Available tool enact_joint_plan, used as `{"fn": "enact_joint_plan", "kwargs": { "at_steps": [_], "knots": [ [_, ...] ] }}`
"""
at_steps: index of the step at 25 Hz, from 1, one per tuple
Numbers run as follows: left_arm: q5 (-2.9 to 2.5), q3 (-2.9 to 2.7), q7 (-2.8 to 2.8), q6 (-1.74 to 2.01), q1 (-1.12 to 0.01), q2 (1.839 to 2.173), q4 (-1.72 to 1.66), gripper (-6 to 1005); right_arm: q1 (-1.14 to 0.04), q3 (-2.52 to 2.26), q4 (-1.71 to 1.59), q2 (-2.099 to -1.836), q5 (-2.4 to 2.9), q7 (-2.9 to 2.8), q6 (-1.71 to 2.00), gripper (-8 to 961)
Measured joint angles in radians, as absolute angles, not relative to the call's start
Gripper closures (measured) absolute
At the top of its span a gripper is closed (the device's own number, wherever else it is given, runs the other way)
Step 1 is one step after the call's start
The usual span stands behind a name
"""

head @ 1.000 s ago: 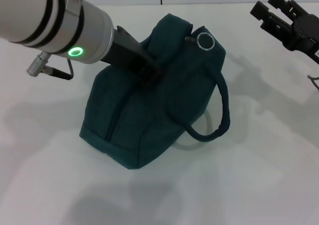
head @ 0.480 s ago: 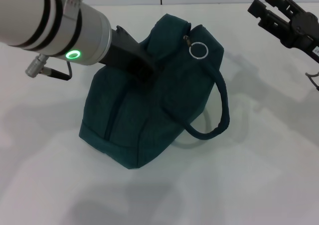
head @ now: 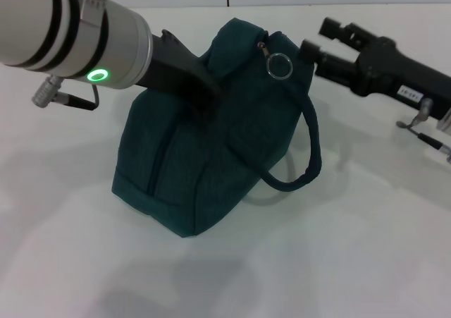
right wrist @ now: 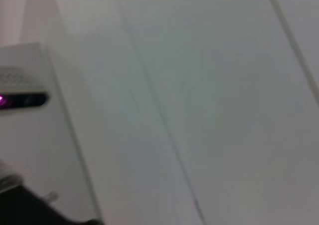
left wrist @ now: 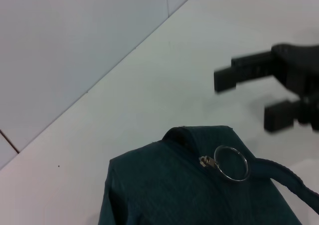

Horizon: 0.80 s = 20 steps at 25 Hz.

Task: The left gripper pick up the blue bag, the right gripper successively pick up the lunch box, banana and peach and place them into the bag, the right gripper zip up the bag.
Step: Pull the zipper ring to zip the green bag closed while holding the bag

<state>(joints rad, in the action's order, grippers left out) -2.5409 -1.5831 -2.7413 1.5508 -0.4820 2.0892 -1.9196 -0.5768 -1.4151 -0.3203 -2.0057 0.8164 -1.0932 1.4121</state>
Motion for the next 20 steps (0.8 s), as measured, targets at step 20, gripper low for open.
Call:
{"fn": "enact_joint_plan", "kwargs": {
  "at_steps": [20],
  "knots": [
    [-2.502,-1.581,-2.707,1.517,-0.475,2.089,-1.912,953,-0.624,-1.464,-0.313,-2.023,0.862,-1.094,1.373,152]
  ]
}}
